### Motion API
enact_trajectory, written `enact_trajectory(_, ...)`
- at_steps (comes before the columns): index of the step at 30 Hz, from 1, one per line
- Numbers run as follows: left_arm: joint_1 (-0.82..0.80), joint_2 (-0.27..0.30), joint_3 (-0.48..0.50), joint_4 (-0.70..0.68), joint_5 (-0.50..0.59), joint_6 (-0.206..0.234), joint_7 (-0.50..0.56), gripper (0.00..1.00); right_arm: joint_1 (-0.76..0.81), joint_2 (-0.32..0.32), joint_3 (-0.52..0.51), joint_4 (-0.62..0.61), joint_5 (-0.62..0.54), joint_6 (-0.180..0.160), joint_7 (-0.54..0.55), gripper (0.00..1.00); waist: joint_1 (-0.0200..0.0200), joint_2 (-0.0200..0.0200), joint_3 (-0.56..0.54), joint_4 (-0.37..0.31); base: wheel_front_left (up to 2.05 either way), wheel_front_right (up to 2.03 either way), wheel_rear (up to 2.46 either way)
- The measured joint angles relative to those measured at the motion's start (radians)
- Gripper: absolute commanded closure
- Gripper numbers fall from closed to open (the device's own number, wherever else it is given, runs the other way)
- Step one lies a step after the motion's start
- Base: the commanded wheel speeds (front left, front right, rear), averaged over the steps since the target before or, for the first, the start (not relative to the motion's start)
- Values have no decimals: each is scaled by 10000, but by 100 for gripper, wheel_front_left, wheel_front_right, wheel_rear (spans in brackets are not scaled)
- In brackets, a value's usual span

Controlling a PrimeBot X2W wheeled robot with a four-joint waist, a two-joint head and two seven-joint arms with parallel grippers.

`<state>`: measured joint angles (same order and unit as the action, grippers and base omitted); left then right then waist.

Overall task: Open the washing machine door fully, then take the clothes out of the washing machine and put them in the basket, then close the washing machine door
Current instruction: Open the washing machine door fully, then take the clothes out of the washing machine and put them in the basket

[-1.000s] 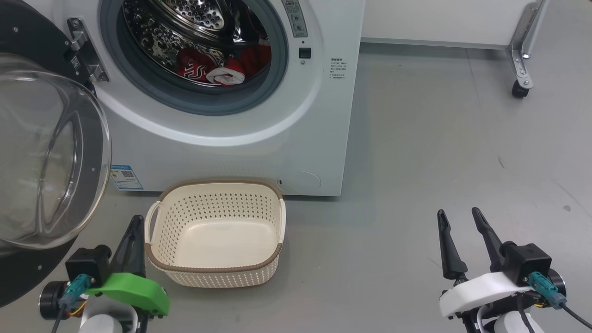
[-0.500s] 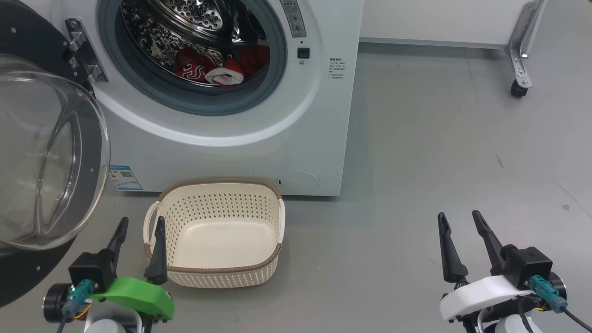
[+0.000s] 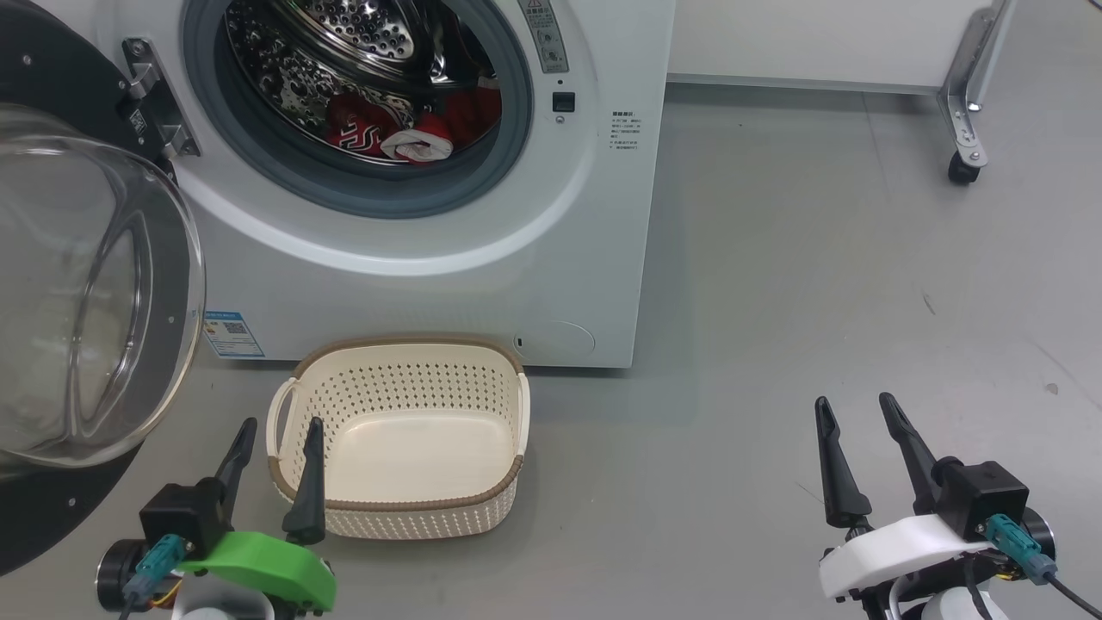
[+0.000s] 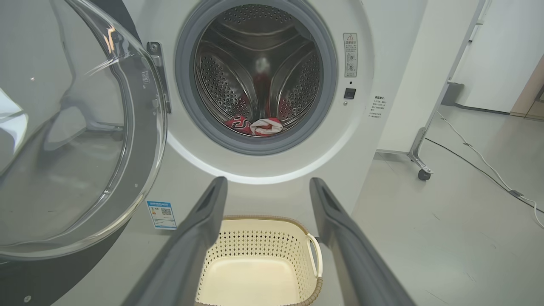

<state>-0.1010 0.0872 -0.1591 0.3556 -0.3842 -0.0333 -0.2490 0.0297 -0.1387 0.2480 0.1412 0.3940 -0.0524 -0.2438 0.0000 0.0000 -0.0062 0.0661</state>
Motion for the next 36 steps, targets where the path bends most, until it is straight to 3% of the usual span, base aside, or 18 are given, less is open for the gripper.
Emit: enact_trajectory(36, 241, -54, 56, -428, -506, -203, 115, 0, 35, 31, -2, -42, -15, 63, -8, 0, 0, 0, 46, -21, 6, -9, 2)
